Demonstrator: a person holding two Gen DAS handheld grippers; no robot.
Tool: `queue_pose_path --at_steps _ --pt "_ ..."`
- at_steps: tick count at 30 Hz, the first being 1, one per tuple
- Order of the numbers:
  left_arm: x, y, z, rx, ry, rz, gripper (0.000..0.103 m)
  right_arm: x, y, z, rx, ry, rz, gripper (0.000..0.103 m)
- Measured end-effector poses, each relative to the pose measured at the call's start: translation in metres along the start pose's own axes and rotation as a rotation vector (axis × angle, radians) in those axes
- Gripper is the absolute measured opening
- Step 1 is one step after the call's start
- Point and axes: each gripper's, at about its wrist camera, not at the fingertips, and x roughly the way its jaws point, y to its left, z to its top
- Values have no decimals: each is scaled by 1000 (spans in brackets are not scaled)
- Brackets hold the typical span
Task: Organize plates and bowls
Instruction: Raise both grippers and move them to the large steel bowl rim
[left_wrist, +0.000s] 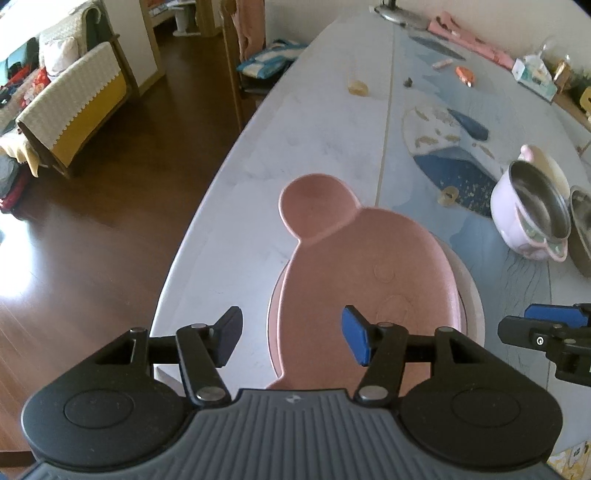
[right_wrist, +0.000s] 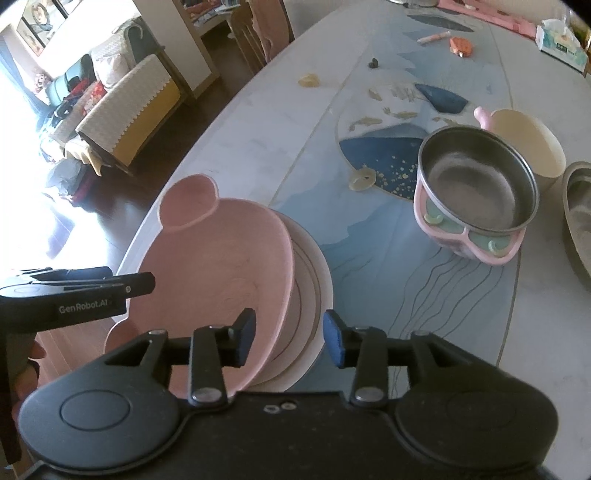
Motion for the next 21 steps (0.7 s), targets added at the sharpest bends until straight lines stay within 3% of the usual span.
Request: queue_pose_path --at_steps 13,17,21 --pt "-65 -20 -10 35 -150 -79 59 -57 1 -19 -3 -124 32 63" --pt "-83 -36 -14 66 -206 -105 67 -78 1 -24 -6 -179 42 68" --pt "-96 -53 -16 99 -232 -148 67 -96 -3 -31 -4 -223 50 77"
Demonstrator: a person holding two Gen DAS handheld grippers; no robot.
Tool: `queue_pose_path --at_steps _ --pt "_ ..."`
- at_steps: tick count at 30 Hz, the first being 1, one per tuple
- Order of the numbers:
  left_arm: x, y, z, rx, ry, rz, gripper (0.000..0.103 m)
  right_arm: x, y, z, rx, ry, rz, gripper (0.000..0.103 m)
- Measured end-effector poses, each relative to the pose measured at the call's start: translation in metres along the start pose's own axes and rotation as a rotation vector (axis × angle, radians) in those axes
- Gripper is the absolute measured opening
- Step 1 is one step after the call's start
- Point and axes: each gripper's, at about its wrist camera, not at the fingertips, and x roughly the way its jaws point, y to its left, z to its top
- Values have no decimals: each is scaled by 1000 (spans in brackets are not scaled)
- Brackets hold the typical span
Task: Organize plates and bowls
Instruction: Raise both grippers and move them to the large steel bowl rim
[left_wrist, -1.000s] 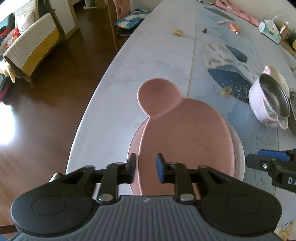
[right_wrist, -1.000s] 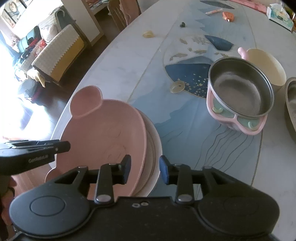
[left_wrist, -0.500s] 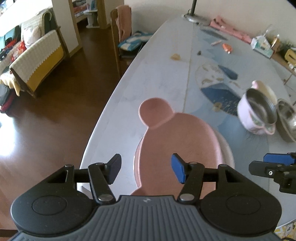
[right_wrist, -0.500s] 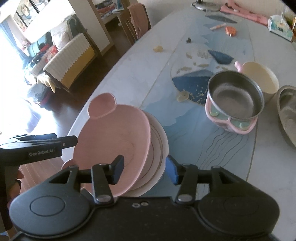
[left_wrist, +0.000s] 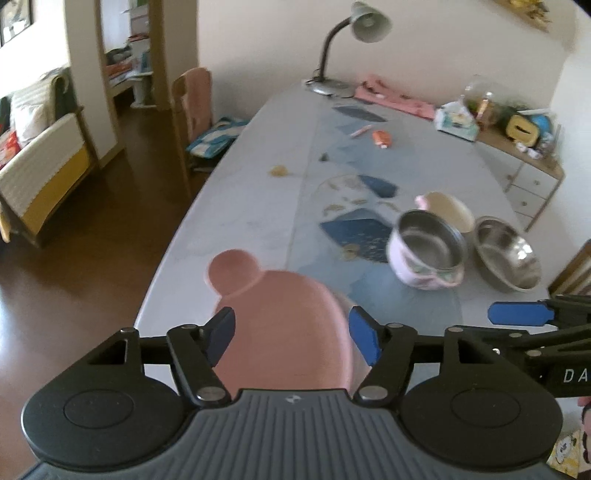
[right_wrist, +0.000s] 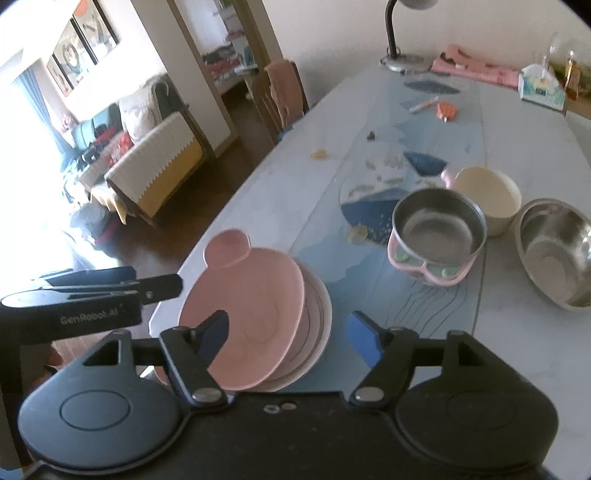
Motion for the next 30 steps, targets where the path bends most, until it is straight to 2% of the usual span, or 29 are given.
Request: queue_pose_path --at_steps 5,8,9,16,24,30 --pt "-5 -27 1 50 -26 -40 68 -21 -10 -3 17 -57 -18 85" --pt "-7 -41 4 53 -41 -69 75 -31 -20 -3 30 -78 -30 87" --pt "-8 -47 5 57 -49 -80 76 -35 -24 -3 32 -88 -36 91" --pt "-6 -88 17 111 -126 -127 77 -63 -57 -1 12 -174 -73 100" --pt "16 -149 32 138 -175 -226 81 -87 -119 -2 9 -256 -178 103" --pt "50 -198 42 168 -161 -243 81 -88 -184 1 56 -268 -273 103"
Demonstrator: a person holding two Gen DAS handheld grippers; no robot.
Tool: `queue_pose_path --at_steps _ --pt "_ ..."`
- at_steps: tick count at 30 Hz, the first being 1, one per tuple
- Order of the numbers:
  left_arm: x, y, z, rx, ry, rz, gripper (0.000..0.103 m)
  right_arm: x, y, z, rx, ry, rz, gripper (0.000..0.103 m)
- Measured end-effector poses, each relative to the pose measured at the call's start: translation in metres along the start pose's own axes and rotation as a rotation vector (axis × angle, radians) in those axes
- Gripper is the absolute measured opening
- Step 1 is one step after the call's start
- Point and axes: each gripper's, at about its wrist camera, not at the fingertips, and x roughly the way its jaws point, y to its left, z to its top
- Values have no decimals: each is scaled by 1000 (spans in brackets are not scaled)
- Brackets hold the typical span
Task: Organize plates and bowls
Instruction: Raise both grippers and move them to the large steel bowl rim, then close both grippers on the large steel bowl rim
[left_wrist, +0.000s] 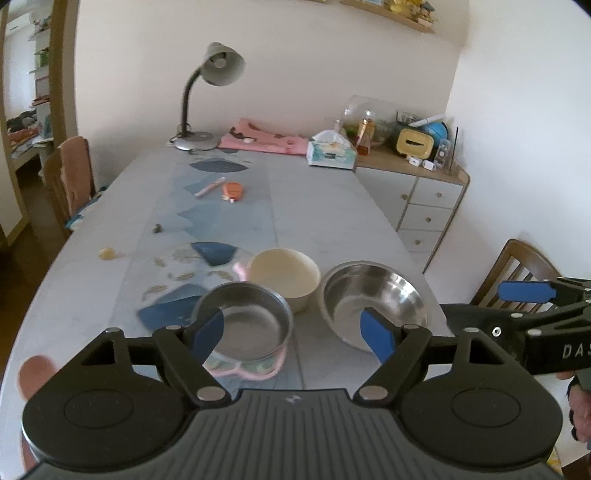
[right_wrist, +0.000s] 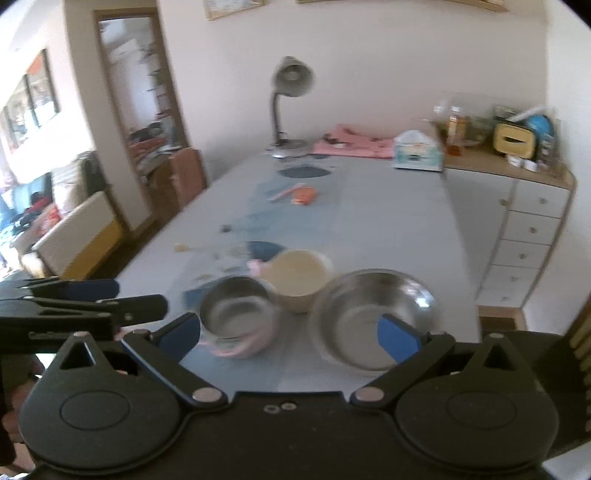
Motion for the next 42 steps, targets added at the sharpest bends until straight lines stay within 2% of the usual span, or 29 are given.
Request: queue_pose_path --at_steps 7,13,17,24,27,29,31,32,33,39,42 --pt "61 -34 5 15 43 -8 81 35 -66 -5 58 41 -65 103" --pt "112 -56 5 31 95 22 81 70 -109 -8 97 94 -95 99" --pt "146 -65 4 37 139 56 81 94 -127 -10 101 124 -110 93" --pt "190 -74 -2 29 203 79 80 135 -142 -12 100 191 -114 74" --pt "205 -73 -4 4 236 89 70 148 -145 -12 100 215 -109 69" --pt "213 -70 -5 -12 254 104 69 155 -148 -12 100 224 -113 66" --pt "219 -68 -6 -23 268 129 63 161 -150 -12 99 232 -114 59" --pt "222 -66 -6 -30 277 136 56 165 -152 -12 97 238 -115 53" --pt "225 -64 -6 -41 288 138 51 167 -154 -12 96 243 -113 50" --pt "228 -59 -8 -73 309 130 35 175 -155 -15 108 270 -96 33" --pt "228 -59 -7 -73 313 131 28 175 -153 -15 102 272 -97 29"
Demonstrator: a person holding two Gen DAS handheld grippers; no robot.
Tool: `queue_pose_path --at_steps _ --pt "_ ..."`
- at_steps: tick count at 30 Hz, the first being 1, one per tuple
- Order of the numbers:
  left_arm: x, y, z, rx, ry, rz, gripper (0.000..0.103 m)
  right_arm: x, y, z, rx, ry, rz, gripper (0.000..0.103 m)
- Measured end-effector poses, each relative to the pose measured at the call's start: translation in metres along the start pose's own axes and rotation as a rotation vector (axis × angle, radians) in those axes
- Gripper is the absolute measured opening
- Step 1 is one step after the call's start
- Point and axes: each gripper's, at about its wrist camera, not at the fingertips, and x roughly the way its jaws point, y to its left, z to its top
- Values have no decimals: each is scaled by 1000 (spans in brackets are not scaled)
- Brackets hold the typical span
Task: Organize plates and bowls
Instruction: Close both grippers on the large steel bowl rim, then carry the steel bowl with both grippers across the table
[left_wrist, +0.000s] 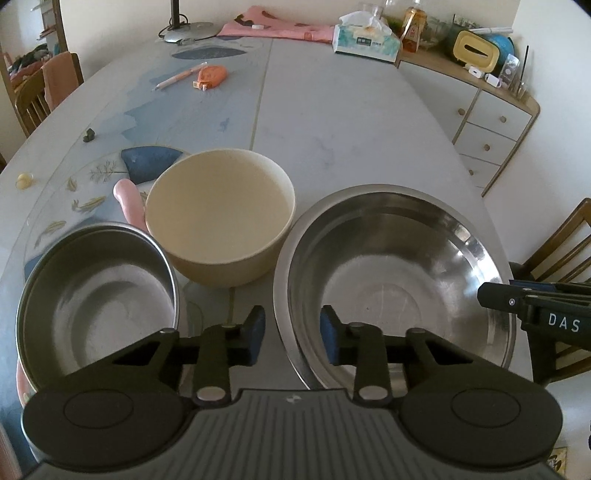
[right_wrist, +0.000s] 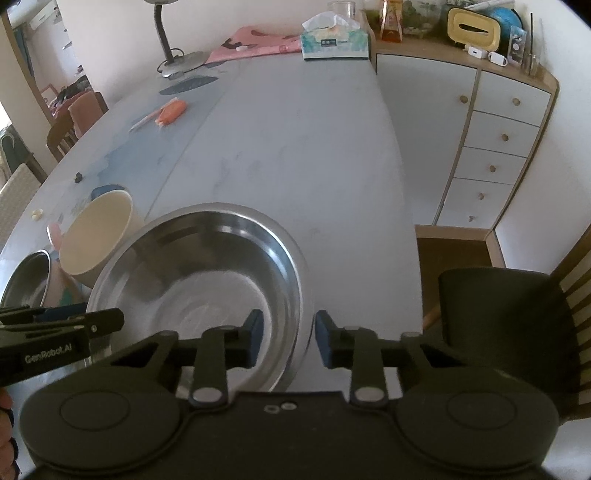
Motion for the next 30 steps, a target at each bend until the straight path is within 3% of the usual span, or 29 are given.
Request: queue_pose_path --at_steps 3,9,18,30 --pt "0 0 1 1 3 -3 21 0 -2 1 11 1 -6 24" --pt "1 1 1 14 13 6 15 2 -5 -1 41 23 -22 13" --pt "-10 1 -7 42 12 0 15 -11 -2 -9 57 12 -36 12" --pt "-57 6 -30 98 14 -30 15 -63 9 -43 109 3 -37 12"
